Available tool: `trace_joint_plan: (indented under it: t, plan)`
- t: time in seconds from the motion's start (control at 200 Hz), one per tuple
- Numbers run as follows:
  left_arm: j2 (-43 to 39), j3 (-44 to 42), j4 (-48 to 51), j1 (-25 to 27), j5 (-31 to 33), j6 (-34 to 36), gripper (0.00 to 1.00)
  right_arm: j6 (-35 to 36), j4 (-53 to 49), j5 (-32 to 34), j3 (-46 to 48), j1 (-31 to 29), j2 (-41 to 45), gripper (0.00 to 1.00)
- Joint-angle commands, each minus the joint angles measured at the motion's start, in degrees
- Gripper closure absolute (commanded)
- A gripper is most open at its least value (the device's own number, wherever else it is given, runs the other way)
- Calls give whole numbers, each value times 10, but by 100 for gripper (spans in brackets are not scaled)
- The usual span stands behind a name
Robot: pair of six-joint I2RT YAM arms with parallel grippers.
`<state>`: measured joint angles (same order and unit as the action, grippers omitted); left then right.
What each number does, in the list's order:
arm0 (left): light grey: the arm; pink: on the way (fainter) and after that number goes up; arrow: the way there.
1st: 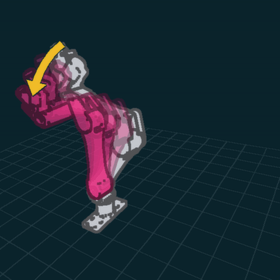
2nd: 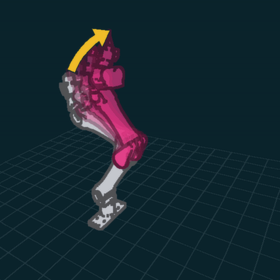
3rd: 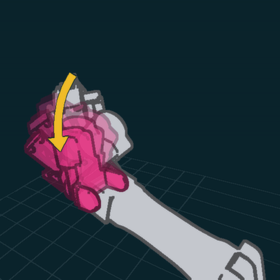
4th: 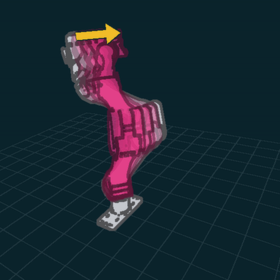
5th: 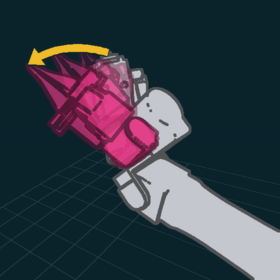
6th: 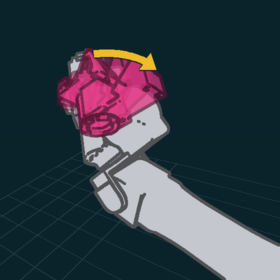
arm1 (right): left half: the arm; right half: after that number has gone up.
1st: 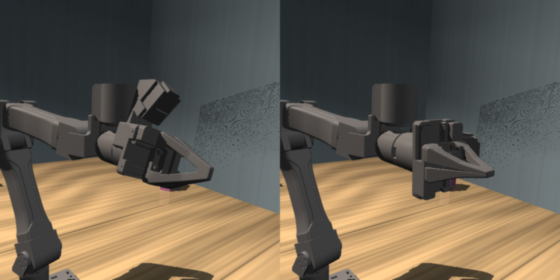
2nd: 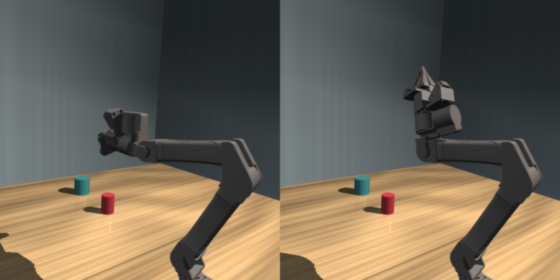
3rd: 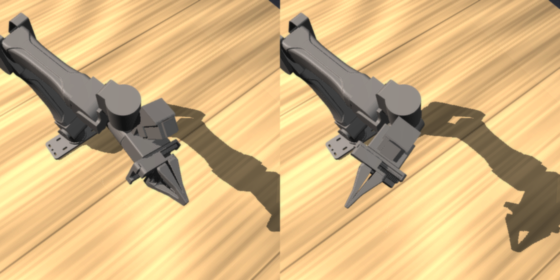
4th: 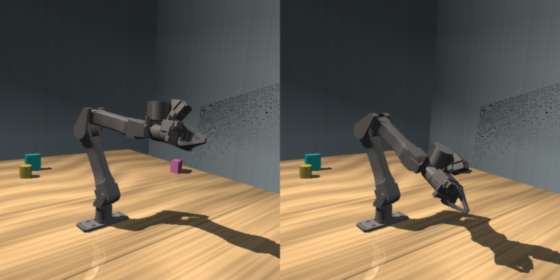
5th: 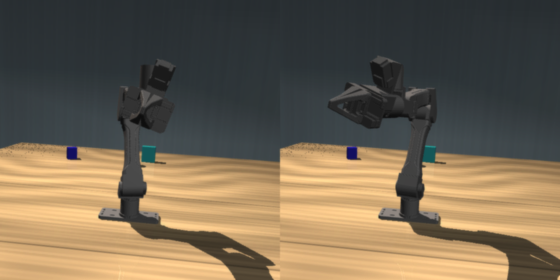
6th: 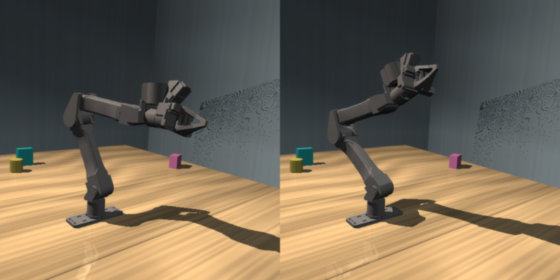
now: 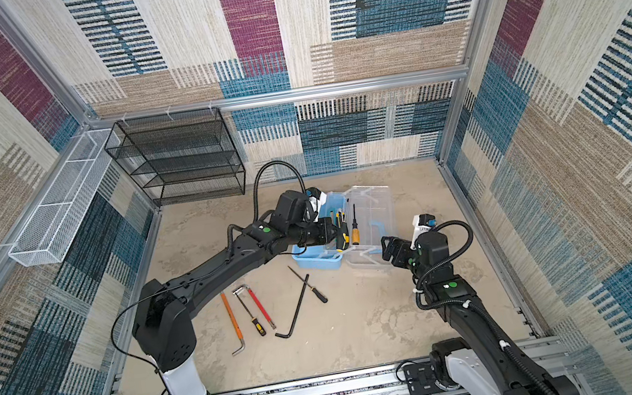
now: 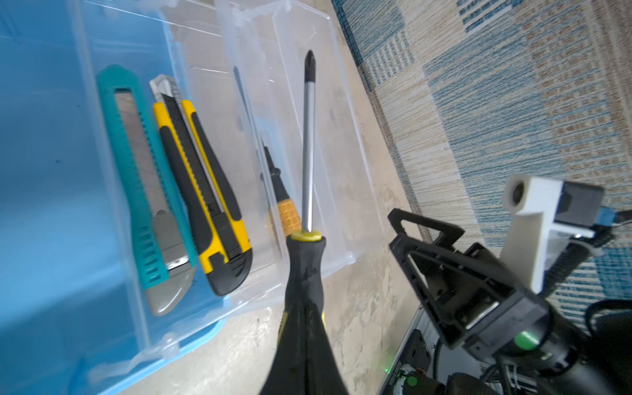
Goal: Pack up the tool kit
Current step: 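Carry the black-yellow screwdriver over the box and lower it beside the wooden screwdriver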
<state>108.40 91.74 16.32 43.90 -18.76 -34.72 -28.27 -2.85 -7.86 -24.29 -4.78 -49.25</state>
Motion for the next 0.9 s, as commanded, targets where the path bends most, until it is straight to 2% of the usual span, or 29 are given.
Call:
trace_joint_plan:
  t: [0.0,0.28,0.646,0.751,0.897]
  plan:
    - [28,36,-36,5,-32,-31,100,-9,19,-6,11,3,7,10]
    - [114,114,-53,5,-53,-84,100,-19,22,-15,29,5,21,10]
    - [161,146,-61,5,-38,-120,96,-24,26,-36,44,5,27,10]
    - [177,160,-52,6,-51,-123,89,-21,20,-34,43,5,31,10]
    - [169,156,-48,7,-51,-117,67,-18,11,-33,41,5,38,10]
